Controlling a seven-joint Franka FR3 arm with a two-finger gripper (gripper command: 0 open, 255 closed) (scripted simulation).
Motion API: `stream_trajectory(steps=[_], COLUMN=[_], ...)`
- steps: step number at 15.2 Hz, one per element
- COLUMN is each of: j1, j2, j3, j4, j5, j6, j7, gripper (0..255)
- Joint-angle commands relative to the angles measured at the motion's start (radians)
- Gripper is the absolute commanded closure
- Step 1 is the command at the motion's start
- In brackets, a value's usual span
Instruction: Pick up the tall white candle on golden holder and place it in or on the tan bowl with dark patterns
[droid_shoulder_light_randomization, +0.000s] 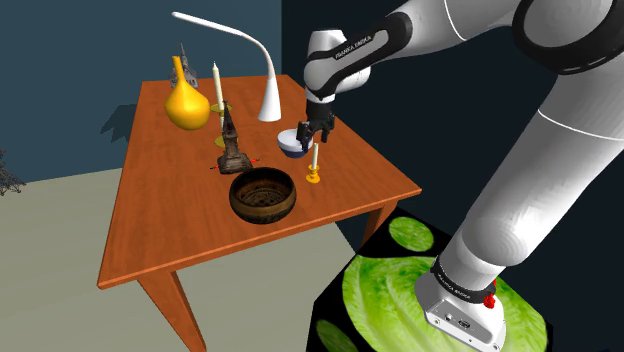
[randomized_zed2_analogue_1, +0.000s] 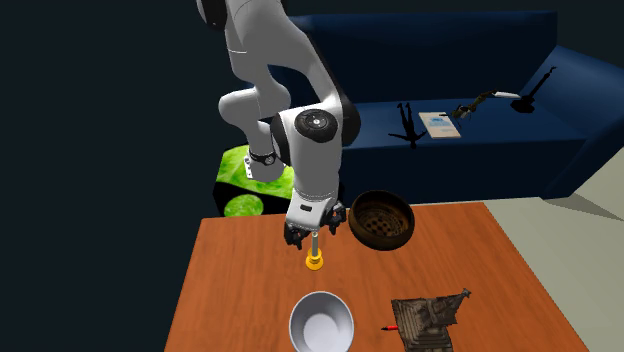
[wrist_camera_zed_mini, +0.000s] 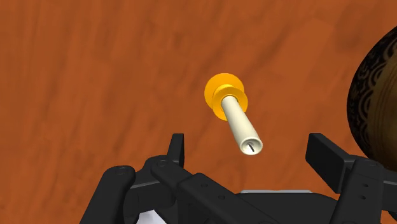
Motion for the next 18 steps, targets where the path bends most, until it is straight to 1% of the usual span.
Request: stream_trajectory(steps=[1,8,9,18], j1=[0.001,0.001,0.001,0.001], j2=[0.007,0.007,0.007,0.007], j3=[0.001,0.001,0.001,0.001], j4=[-0.01,-0.01,-0.01,-0.01], j5=[0.0,0.0,0.0,0.0], j6=[0.018,0.018,0.018,0.018], j7=[0.001,0.001,0.001,0.001], gripper=[0,0,255,255])
